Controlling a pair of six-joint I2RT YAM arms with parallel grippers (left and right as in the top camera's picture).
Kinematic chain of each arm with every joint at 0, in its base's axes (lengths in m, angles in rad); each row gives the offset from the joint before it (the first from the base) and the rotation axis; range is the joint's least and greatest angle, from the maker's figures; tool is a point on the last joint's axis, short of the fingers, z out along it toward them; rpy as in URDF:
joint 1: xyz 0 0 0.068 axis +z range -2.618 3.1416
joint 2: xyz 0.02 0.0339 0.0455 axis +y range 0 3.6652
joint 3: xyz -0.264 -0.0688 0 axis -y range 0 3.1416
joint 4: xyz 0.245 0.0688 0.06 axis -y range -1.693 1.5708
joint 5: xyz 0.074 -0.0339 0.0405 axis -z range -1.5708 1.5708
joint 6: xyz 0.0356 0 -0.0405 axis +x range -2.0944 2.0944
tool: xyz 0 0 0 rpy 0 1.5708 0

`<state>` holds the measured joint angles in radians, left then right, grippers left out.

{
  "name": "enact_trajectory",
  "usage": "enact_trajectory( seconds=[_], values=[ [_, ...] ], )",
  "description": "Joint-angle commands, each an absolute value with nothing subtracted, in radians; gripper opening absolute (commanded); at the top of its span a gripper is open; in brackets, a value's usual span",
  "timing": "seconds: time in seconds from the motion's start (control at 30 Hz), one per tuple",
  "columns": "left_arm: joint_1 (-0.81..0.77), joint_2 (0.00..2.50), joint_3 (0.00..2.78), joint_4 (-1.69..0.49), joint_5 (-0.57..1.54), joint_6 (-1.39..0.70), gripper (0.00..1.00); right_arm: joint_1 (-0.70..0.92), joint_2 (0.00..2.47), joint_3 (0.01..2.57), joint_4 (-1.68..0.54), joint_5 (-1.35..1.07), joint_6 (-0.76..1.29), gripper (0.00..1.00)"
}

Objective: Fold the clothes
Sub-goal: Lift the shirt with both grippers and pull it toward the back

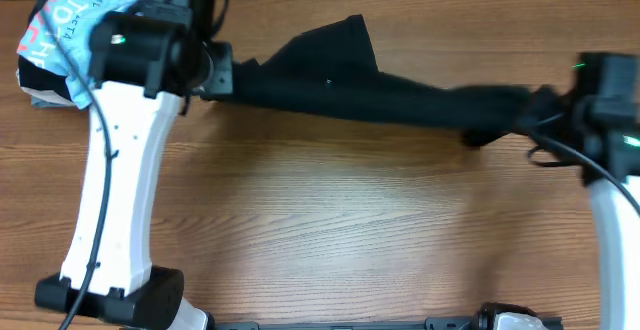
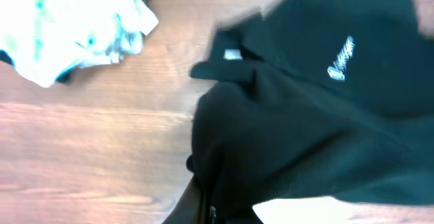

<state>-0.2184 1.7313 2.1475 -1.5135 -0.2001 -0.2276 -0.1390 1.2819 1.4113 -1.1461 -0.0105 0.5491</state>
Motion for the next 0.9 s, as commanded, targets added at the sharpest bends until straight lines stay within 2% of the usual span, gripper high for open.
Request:
enact_trajectory(
  seconds=[0.0, 0.2, 0.33, 0.63, 0.87],
  values=[
    [-0.211, 1.725, 2.346, -1.565, -0.294, -0.197, 0.05, -0.211, 1.234, 1.572, -1.220, 0.024, 0.487, 0.04],
    [-0.210, 1.713, 2.608, -1.690, -0.358, -0.197, 0.04, -0.319, 1.187, 1.751, -1.351, -0.006, 0.428, 0.04],
    [-0.210, 1.650, 2.687, -1.689, -0.374, -0.187, 0.04, -0.358, 1.132, 1.837, -1.406, -0.027, 0.418, 0.04],
    [-0.210, 1.433, 2.706, -1.689, -0.349, -0.189, 0.04, -0.361, 1.021, 1.990, -1.584, -0.018, 0.414, 0.04],
    [-0.210, 1.413, 2.658, -1.689, -0.283, -0.187, 0.04, -0.361, 1.020, 1.950, -1.694, -0.073, 0.347, 0.04]
  ],
)
